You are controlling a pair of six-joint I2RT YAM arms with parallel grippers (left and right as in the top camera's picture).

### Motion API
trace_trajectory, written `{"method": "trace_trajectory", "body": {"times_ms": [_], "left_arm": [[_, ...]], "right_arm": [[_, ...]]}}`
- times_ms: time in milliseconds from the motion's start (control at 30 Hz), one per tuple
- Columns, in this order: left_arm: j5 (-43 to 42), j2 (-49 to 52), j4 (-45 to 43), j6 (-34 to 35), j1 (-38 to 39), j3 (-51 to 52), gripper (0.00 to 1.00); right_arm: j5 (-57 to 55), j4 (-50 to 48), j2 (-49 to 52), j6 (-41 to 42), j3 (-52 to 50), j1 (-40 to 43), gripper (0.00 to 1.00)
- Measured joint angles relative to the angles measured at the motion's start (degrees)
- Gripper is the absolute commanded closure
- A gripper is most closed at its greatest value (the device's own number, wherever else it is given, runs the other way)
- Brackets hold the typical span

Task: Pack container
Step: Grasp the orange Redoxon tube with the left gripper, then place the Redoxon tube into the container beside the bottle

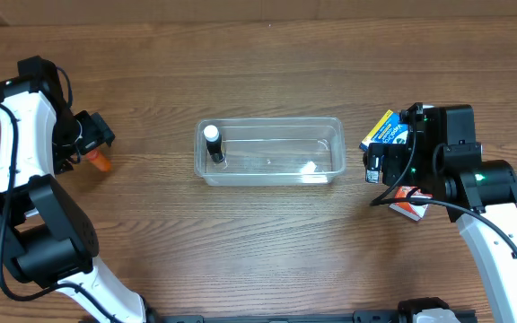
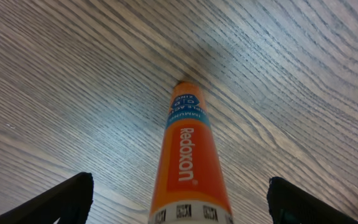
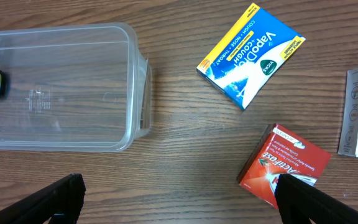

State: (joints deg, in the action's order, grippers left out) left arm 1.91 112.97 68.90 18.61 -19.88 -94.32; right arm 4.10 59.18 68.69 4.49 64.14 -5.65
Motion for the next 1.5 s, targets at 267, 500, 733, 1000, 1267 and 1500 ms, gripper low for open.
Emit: {"method": "trace_trajectory", "body": {"times_ms": [267, 500, 733, 1000, 1267, 1500], "left_arm": [[-0.02, 0.0, -2.75, -0.81, 0.0, 0.02, 0.75], [-0.04, -0.02, -2.14, -1.42, 0.39, 0.0, 0.96], [-2.4, -18.32, 5.9, -1.18, 11.52, 0.68, 0.96], [-3.54, -26.91, 9.09, 1.66, 33.86, 0.33, 0.96], [-3.06, -12.15, 6.21, 2.47, 38.66, 0.33, 0.96], [-2.73, -3.76, 3.06, 2.47, 38.66, 0.33, 0.92]], "right_arm": [[-0.02, -0.02, 0.0, 0.0, 0.0, -0.02, 0.0], [0.0, -0.04, 0.0, 0.02, 0.0, -0.02, 0.0], [-0.02, -0.02, 0.0, 0.0, 0.0, -0.02, 0.0], [0.0, -0.04, 0.0, 0.0, 0.0, 0.0, 0.0], [0.02, 0.04, 0.0, 0.02, 0.0, -0.02, 0.0], [0.0, 0.07, 0.0, 0.0, 0.0, 0.0, 0.0]]}}
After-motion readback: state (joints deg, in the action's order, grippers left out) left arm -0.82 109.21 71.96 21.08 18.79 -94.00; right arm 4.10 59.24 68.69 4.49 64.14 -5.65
